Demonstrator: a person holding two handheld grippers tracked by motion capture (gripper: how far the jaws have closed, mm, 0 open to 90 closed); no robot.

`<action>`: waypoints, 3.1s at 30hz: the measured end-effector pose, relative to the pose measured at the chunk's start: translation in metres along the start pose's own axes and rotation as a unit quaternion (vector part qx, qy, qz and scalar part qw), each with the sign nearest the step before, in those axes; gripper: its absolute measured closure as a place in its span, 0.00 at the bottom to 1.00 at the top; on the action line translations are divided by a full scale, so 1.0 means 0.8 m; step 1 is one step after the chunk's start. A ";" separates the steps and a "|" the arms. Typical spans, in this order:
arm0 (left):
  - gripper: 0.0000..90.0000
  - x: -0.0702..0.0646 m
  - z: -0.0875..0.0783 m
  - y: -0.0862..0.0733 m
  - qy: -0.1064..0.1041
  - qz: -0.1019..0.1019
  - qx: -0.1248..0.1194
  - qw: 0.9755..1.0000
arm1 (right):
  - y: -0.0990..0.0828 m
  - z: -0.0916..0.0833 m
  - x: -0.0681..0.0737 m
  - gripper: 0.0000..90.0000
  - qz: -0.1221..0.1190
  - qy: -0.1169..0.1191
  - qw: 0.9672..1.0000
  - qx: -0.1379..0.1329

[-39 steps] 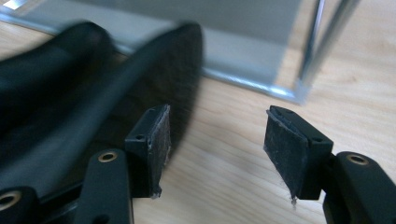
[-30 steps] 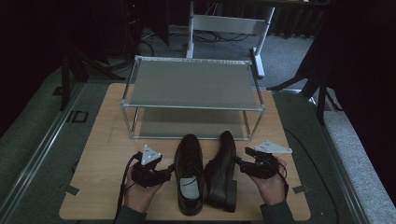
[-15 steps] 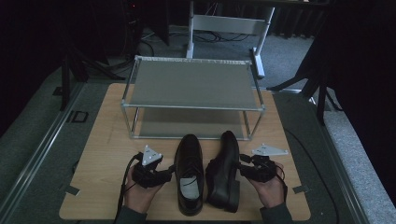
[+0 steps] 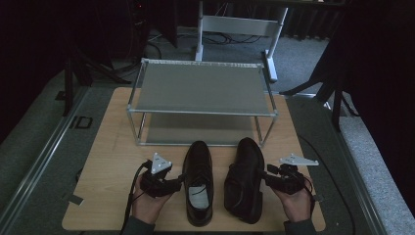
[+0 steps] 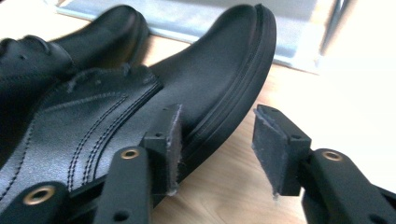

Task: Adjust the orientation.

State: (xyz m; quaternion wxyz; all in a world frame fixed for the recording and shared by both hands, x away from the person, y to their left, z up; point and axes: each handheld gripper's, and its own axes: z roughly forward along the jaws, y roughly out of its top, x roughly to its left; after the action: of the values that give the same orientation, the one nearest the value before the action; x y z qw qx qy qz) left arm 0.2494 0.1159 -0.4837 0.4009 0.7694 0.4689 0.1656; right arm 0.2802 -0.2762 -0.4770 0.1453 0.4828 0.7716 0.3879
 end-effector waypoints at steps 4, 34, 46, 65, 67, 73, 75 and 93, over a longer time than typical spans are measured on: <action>0.45 0.000 0.001 0.000 -0.002 0.000 0.002 1.000 | -0.007 -0.003 -0.008 0.61 0.012 0.000 1.000 0.005; 0.45 -0.004 -0.001 0.002 -0.012 0.003 -0.003 1.000 | -0.033 -0.038 0.014 0.40 -0.011 0.014 1.000 -0.009; 0.44 -0.017 0.005 0.006 -0.028 0.017 -0.002 0.999 | -0.036 -0.022 0.023 0.35 -0.041 -0.017 0.999 0.026; 0.44 -0.040 0.016 0.011 -0.067 0.051 0.024 0.996 | -0.034 -0.005 0.028 0.66 -0.039 -0.076 0.996 0.004; 0.45 -0.044 0.018 0.010 -0.073 0.059 0.034 0.995 | -0.032 -0.006 0.028 0.68 -0.039 -0.075 0.996 0.002; 0.45 -0.046 0.029 0.009 -0.063 0.059 0.052 0.995 | -0.031 -0.005 0.034 0.69 -0.050 -0.065 0.997 -0.006; 0.51 -0.041 0.030 0.009 -0.065 0.053 0.051 0.995 | -0.030 -0.004 0.037 0.69 -0.058 -0.060 0.997 -0.008; 0.63 -0.060 0.035 0.014 -0.071 0.047 0.016 0.996 | -0.035 -0.015 0.029 0.79 -0.083 -0.028 0.996 -0.023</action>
State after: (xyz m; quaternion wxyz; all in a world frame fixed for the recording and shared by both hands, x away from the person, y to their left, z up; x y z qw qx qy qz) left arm 0.2490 0.0595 -0.4867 0.4125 0.8066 0.4056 0.1216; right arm 0.2439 -0.2683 -0.4860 0.2097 0.4241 0.7954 0.3788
